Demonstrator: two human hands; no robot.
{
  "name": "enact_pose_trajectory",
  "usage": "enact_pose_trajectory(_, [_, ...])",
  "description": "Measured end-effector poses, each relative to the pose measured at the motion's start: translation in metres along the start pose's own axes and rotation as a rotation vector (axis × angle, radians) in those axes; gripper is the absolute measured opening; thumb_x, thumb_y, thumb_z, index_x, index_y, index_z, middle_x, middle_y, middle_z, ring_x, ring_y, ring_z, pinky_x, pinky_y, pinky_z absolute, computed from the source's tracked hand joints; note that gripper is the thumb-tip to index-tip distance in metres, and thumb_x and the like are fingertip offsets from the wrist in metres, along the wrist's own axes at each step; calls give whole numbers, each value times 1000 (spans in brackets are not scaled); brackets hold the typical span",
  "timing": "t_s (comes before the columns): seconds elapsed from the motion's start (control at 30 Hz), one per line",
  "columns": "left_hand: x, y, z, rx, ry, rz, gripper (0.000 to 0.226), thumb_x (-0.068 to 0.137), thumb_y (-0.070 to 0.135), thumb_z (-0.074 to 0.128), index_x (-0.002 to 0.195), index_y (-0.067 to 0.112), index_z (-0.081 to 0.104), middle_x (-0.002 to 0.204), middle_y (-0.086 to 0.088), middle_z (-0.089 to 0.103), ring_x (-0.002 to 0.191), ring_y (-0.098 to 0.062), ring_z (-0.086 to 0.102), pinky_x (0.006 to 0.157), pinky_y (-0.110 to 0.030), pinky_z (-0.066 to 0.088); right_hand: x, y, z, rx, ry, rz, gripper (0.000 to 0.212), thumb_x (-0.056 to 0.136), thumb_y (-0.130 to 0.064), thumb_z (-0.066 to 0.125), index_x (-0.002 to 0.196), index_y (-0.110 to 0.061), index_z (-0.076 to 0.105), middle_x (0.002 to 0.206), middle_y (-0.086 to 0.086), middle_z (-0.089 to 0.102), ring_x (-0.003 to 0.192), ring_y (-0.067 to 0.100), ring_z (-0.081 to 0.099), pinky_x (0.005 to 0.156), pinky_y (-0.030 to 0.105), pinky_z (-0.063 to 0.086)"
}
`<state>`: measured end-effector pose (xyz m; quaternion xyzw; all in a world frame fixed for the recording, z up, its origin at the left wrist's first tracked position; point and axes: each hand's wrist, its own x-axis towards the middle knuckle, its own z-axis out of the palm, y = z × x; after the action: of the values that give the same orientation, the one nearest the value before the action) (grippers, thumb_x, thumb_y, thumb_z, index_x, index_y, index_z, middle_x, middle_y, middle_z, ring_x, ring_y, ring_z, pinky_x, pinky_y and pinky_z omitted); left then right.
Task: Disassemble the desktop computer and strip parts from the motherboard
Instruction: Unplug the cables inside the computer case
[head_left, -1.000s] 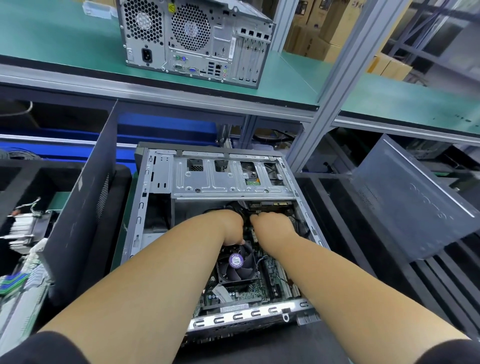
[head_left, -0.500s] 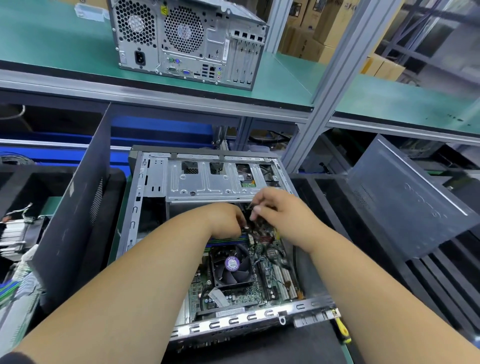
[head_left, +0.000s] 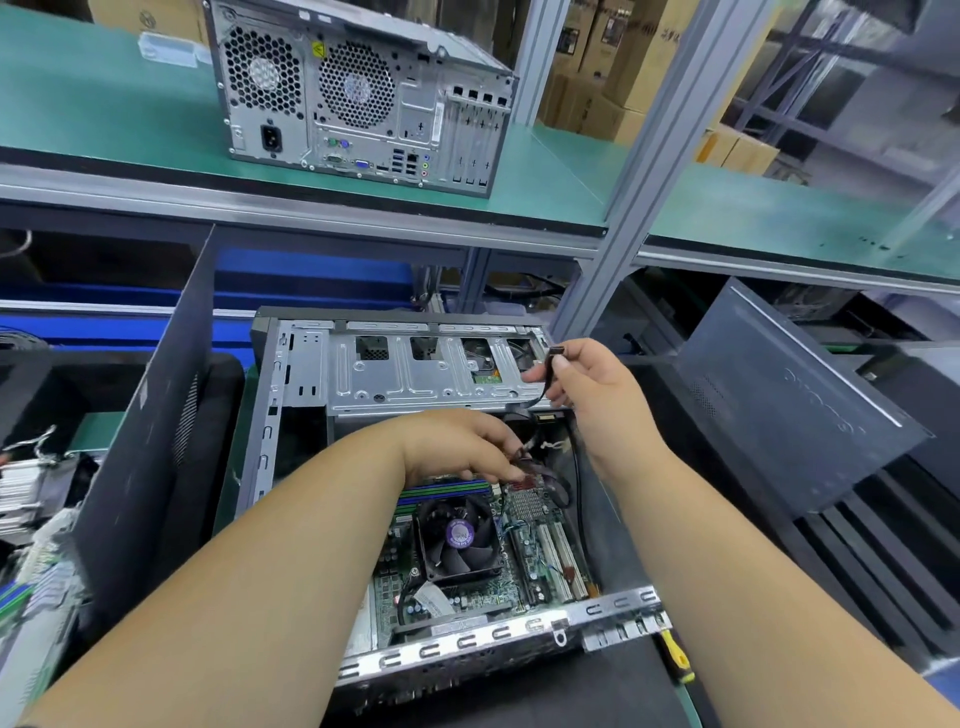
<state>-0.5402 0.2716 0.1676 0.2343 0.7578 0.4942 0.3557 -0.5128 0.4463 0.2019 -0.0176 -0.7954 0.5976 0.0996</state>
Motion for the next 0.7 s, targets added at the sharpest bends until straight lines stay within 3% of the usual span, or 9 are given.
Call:
enact_pose_trajectory(0.07, [-1, 2, 1, -61, -32, 90, 7, 89, 15, 66, 94, 19, 69, 85, 7, 68, 81, -12, 55, 78, -32, 39, 0, 1, -3, 40, 50, 48, 14, 100, -9, 46, 95, -17, 57, 85, 0, 75, 66, 9, 51, 68, 27, 42])
enact_pose_trajectory(0.17, [-3, 5, 1, -180, 25, 210, 11, 93, 15, 62, 95, 17, 73, 89, 3, 72, 87, -13, 59, 78, -31, 40, 2, 0, -10, 153, 97, 150, 15, 100, -3, 45, 94, -14, 54, 77, 2, 71, 63, 12, 49, 61, 25, 39])
enact_pose_trajectory(0.27, [-3, 7, 2, -356, 121, 278, 24, 94, 10, 57, 87, 21, 77, 95, -3, 72, 83, -9, 61, 73, -28, 39, -2, -3, -19, 232, 128, 229, 10, 99, -5, 49, 96, -13, 53, 91, 10, 66, 65, 12, 51, 61, 24, 39])
enact_pose_trajectory(0.3, [-2, 7, 2, -408, 155, 290, 27, 94, 9, 56, 84, 22, 78, 95, -3, 73, 80, -8, 61, 69, -26, 37, -5, -4, -22, 140, 152, 233, 9, 98, -8, 53, 103, -15, 53, 102, 9, 64, 71, 12, 54, 65, 24, 40])
enact_pose_trajectory(0.4, [0, 7, 1, -416, 252, 302, 25, 94, 15, 58, 82, 25, 78, 91, 0, 73, 76, -5, 60, 67, -23, 38, -16, -7, -29, -285, 206, 129, 54, 90, -8, 61, 136, -29, 42, 131, -5, 47, 99, 12, 55, 76, 22, 44])
enact_pose_trajectory(0.47, [1, 6, 1, -426, 268, 321, 22, 93, 12, 59, 84, 20, 77, 91, 4, 75, 79, -2, 64, 67, -13, 44, -24, -13, -30, -415, 90, -22, 72, 83, -5, 58, 144, -36, 36, 140, -12, 37, 118, 14, 44, 95, 31, 43])
enact_pose_trajectory(0.53, [3, 5, 2, -449, 252, 340, 24, 93, 7, 59, 85, 20, 78, 94, 3, 76, 84, -2, 68, 68, -8, 46, -30, -18, -30, -511, -130, -133, 76, 75, -21, 58, 145, -42, 36, 148, -19, 31, 134, 14, 27, 112, 40, 28])
enact_pose_trajectory(0.63, [2, 6, 4, -409, 218, 364, 23, 94, 5, 56, 91, 18, 76, 86, 8, 75, 70, 5, 64, 63, -5, 44, -35, -15, -24, -653, -368, -191, 86, 71, -50, 67, 146, -51, 25, 143, -30, 32, 133, 6, 20, 112, 41, 22])
enact_pose_trajectory(0.7, [3, 3, 6, -412, 197, 349, 19, 94, 7, 57, 95, 16, 75, 87, 6, 74, 75, -2, 60, 73, -12, 45, -35, -7, -19, -730, -377, -230, 93, 71, -50, 77, 146, -53, 22, 121, -38, 34, 119, 1, 25, 105, 36, 25])
